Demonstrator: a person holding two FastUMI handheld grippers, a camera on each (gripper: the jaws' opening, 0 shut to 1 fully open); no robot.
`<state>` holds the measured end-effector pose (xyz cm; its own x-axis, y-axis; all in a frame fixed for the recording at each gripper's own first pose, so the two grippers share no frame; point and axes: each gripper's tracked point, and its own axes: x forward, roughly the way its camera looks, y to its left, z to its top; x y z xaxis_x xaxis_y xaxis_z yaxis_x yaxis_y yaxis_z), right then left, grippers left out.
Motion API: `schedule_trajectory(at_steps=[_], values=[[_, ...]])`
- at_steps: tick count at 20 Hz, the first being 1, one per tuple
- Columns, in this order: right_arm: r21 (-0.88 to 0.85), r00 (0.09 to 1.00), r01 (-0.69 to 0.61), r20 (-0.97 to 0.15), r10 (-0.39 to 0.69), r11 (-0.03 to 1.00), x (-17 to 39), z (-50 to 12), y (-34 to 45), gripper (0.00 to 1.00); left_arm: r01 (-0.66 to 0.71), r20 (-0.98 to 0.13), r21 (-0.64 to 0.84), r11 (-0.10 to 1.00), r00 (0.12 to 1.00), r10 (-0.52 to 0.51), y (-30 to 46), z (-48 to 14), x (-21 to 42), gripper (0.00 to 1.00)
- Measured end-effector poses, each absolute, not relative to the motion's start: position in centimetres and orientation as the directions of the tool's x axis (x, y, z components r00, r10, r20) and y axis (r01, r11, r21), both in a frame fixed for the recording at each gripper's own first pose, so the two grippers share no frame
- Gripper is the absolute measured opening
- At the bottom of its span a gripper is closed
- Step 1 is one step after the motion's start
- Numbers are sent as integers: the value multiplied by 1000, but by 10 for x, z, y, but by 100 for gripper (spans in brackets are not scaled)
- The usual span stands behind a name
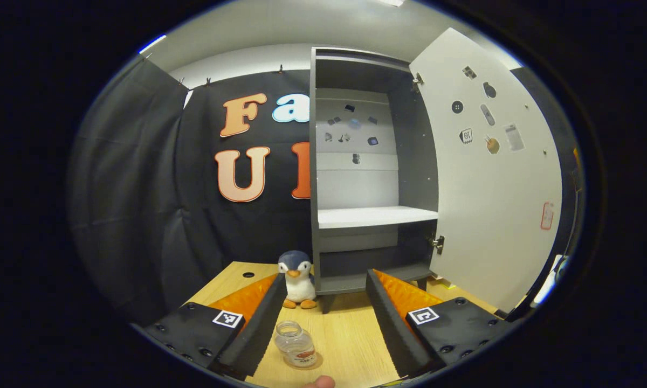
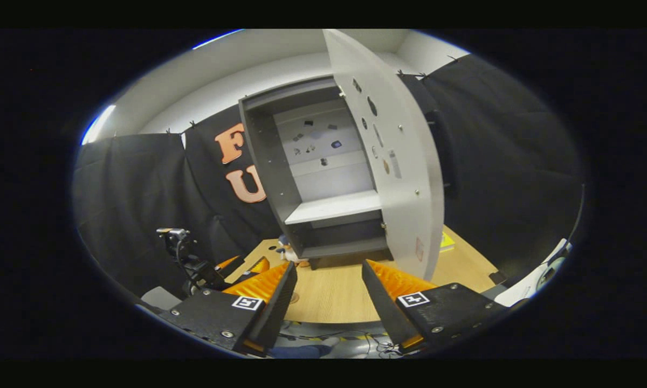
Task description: Open the cabinet door with the right hand, grasp the bottle in the cabinet with the left hand and place it on the coaster, then close the cabinet door with the right hand.
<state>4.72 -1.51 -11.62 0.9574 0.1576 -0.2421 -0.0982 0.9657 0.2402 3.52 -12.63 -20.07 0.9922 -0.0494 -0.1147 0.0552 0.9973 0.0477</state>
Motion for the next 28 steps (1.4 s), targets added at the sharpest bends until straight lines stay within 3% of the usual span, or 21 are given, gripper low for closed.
schedule_trajectory(at_steps=[4, 10, 11, 17, 28], values=[[215, 987, -37, -144, 69, 976, 40, -73, -70, 76, 56, -120, -12, 998, 991, -57, -141, -165, 34, 96], [152, 997, 28, -77, -17, 988, 62, -45, -159, 77, 69, -120, 69, 995, 991, -60, -146, -142, 27, 98], [150, 997, 27, -71, -16, 988, 68, -46, -168, 77, 68, -126, 71, 995, 990, -59, -146, -140, 25, 94], [173, 994, -10, -102, 28, 985, 112, -72, -182, 80, 50, -119, 102, 994, 992, -37, -129, -120, 24, 96], [111, 994, -68, -81, 77, 991, 114, -66, -141, 81, 1, -126, 97, 995, 992, 11, -105, -116, 42, 96]])
